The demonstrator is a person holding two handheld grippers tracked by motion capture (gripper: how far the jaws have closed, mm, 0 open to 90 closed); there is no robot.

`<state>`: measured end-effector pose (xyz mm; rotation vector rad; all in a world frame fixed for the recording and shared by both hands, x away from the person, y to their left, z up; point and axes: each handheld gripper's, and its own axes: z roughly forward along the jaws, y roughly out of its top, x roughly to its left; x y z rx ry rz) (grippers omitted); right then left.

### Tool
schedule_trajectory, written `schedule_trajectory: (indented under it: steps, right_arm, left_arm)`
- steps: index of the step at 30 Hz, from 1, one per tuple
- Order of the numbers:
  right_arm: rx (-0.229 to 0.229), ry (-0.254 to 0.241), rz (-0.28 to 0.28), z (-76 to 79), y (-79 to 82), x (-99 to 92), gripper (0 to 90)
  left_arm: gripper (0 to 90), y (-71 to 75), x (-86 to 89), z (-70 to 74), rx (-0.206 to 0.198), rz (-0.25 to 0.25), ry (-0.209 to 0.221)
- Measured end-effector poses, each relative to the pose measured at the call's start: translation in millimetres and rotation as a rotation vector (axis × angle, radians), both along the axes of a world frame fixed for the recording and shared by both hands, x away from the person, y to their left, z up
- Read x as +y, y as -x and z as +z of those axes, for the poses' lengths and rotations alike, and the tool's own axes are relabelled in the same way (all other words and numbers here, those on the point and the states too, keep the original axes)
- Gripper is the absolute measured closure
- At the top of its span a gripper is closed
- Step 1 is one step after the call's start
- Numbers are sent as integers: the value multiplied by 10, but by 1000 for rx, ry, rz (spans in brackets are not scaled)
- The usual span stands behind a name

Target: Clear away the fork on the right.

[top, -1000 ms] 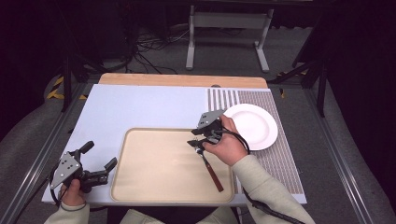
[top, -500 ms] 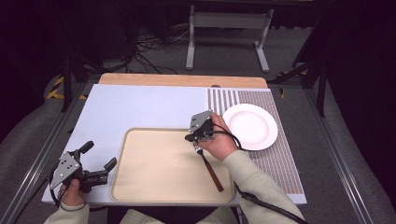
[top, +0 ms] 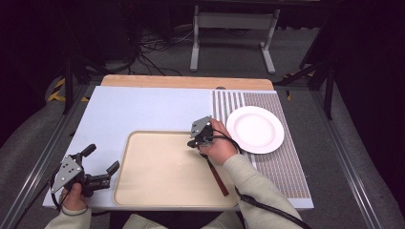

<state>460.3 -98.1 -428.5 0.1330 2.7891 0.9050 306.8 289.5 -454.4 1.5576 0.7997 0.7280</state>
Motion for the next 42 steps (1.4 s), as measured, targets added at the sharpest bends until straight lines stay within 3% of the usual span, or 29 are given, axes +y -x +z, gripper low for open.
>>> schedule_trajectory:
  steps: [13, 15, 30, 42]
  right_arm:
    - [-1, 30, -26, -63, -32, -21, 900]
    - [-13, 55, -37, -66, -37, -35, 900]
    - [-15, 104, -126, -45, -101, -298, 900]
    - [-13, 108, -165, -37, -132, -442, 900]
  left_arm:
    - [0, 0, -1, 1, 0, -1, -2]
    - [0, 0, 1, 2, 1, -2, -2]
    - [0, -5, -4, 0, 1, -3, -4]
    - [0, -5, -3, 0, 1, -2, -3]
